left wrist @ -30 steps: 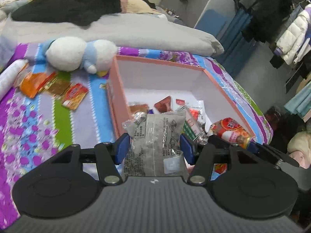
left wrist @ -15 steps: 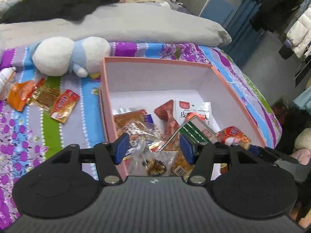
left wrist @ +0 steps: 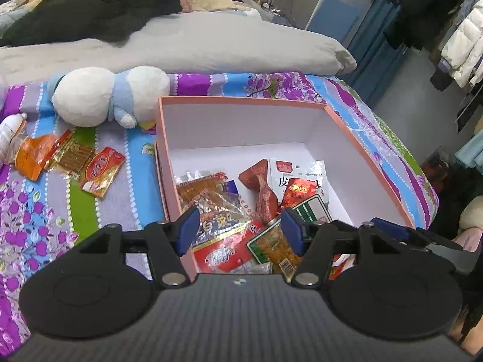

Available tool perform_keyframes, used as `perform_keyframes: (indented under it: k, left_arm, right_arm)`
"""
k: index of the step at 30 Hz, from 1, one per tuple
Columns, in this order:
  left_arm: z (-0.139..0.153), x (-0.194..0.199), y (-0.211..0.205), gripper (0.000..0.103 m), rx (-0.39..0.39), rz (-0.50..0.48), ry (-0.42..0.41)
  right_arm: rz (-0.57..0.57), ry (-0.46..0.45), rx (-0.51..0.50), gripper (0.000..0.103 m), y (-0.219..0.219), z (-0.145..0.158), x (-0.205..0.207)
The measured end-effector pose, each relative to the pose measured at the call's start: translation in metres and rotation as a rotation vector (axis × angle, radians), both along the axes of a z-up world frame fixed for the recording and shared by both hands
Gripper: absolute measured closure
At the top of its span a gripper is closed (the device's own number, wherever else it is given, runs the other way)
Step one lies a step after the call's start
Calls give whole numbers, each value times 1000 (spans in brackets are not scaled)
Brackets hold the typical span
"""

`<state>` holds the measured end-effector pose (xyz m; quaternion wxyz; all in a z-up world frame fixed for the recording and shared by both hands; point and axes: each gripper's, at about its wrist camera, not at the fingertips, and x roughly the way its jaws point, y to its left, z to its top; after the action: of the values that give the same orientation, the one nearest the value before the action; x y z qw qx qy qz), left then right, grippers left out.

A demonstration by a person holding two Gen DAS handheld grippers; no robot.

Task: Organize snacks
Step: 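Raise both open tools away from the pink box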

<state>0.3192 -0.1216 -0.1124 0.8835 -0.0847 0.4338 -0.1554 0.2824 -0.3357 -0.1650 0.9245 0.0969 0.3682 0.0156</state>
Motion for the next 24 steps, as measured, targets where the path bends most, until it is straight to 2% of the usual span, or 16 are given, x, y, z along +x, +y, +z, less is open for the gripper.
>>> perform_keyframes:
  k: [3,7,12,17,19,24]
  left_arm:
    - [3,-9,3,36,16,7,-22]
    - [14,-24,9,36,24,25,-67]
    - [28,-43,16,35,32,28,-120]
    - [35,-65,21,35,38,26,-158]
    - [37,-72,26,31,40,26,-174]
    - [34,-87,44,31,33,71,-195]
  right_arm:
    - [-3,-15,38,21,1,1,-8]
    - [-18,-44,34,21,5,4,-20]
    - [-52,-100,104,21,6,14,-41]
    - [-28,-153,84,21,19,25,-58]
    - [-6,-175,106,21,24,27,-63]
    - [25,-185,120,21,43,23,-73]
